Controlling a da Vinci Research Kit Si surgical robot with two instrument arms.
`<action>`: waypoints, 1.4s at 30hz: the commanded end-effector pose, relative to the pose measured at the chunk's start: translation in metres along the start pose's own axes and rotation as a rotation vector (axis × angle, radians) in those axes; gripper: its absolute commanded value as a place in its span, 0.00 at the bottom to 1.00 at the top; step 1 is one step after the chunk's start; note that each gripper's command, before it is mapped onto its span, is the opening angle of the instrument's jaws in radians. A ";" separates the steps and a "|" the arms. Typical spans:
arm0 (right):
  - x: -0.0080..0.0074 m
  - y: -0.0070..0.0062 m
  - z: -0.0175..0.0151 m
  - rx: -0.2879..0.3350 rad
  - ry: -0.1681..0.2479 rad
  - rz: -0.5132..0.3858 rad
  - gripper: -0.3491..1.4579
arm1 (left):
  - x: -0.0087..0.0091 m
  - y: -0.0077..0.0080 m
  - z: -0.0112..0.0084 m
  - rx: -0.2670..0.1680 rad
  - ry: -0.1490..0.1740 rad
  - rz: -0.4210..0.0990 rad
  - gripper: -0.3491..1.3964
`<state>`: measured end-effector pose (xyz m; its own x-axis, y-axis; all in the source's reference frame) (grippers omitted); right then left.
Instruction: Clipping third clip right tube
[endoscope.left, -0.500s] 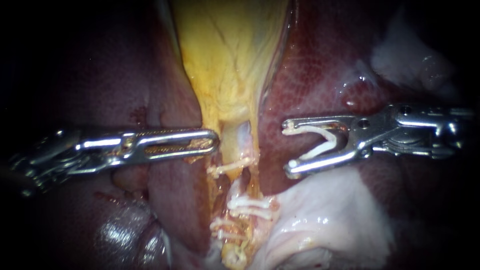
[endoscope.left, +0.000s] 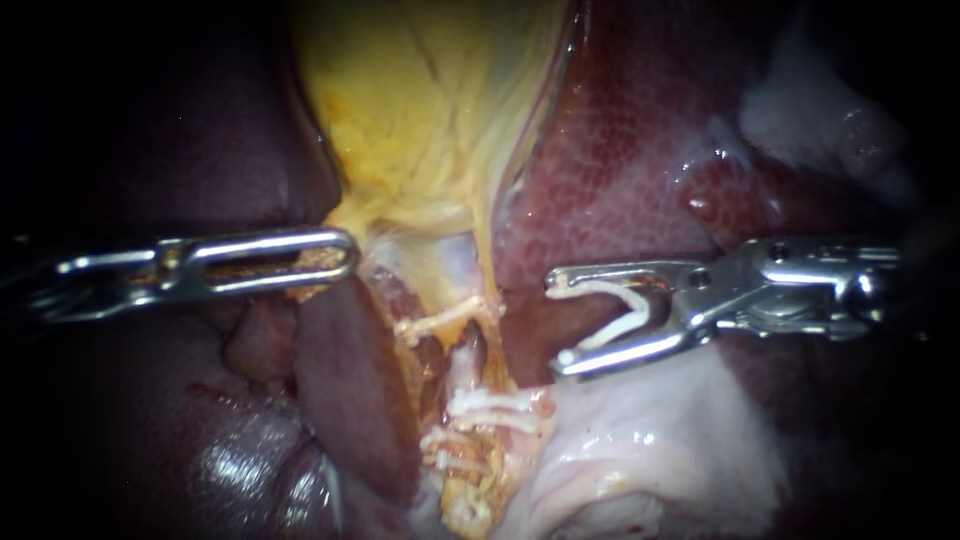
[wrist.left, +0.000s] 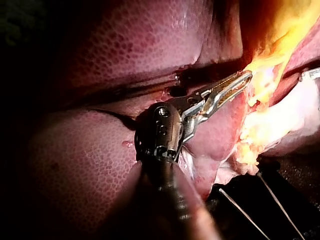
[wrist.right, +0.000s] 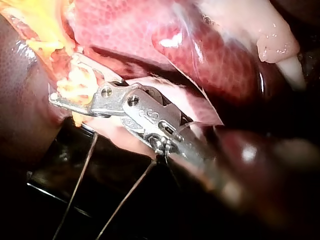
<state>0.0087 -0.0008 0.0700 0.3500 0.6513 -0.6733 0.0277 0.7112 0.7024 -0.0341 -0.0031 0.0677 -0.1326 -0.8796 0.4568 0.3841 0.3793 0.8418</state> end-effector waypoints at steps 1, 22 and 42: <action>-0.0007 0.0004 0.0005 0.003 -0.007 0.010 0.52 | 0.0000 -0.0002 -0.0001 0.003 -0.003 0.000 0.00; -0.0033 0.0013 0.0084 0.127 -0.035 0.113 0.51 | 0.0001 -0.0003 -0.0001 0.000 -0.005 0.000 0.00; -0.0006 0.0013 0.0077 0.185 0.037 0.157 0.35 | 0.0000 0.0003 -0.0001 -0.002 -0.006 0.000 0.00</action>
<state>0.0152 -0.0021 0.0730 0.3288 0.7624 -0.5574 0.1478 0.5414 0.8277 -0.0339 -0.0030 0.0680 -0.1383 -0.8779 0.4584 0.3860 0.3785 0.8413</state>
